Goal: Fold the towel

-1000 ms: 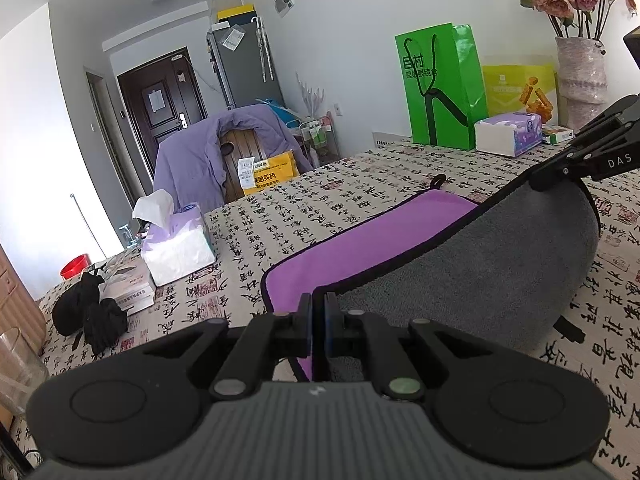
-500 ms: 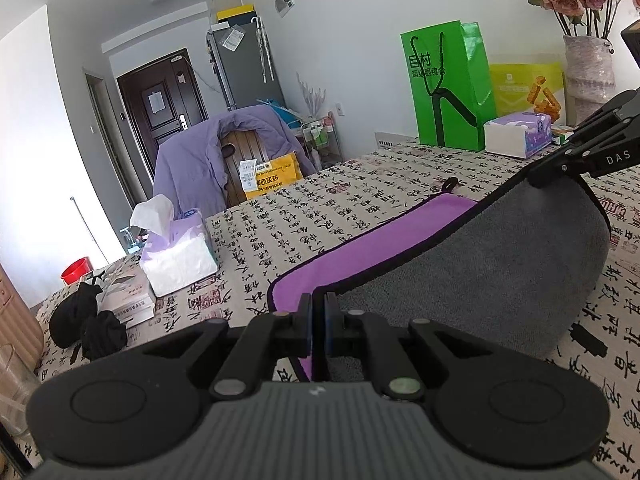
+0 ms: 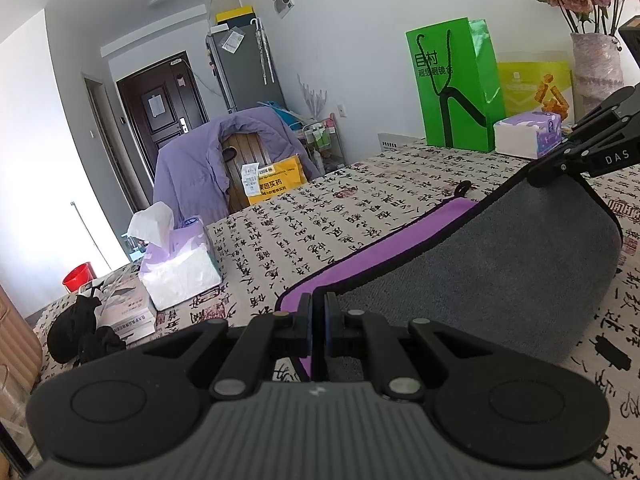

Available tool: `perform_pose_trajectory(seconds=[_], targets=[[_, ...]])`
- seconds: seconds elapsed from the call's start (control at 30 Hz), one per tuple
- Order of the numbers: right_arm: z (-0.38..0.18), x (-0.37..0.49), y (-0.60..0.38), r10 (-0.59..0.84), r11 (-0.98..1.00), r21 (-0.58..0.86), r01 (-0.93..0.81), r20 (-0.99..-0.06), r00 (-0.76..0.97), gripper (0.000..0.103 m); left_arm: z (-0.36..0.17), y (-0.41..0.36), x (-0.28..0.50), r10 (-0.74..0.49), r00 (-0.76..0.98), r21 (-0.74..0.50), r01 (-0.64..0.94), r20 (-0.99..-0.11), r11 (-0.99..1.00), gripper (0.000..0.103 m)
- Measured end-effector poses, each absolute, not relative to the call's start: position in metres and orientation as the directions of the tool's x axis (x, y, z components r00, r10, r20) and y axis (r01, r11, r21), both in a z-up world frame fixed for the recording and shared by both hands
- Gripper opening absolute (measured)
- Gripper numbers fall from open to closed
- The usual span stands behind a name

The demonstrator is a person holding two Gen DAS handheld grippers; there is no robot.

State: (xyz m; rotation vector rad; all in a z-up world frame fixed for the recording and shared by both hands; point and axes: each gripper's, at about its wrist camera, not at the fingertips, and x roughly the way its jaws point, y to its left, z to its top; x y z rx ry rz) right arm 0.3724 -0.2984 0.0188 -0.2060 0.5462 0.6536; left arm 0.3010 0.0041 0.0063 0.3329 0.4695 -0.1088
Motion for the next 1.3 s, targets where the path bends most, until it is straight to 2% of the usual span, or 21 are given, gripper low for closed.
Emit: perform_pose_trajectory(seconds=[1.3], targets=[[0.015, 0.439, -0.273, 0.509, 0.754, -0.091, -0.651, -0.546, 0.666, 0.005, -0.006, 0.015, 0.363, 0.001, 0.881, 0.335, 0.180, -0.474, 0.925, 0.006]])
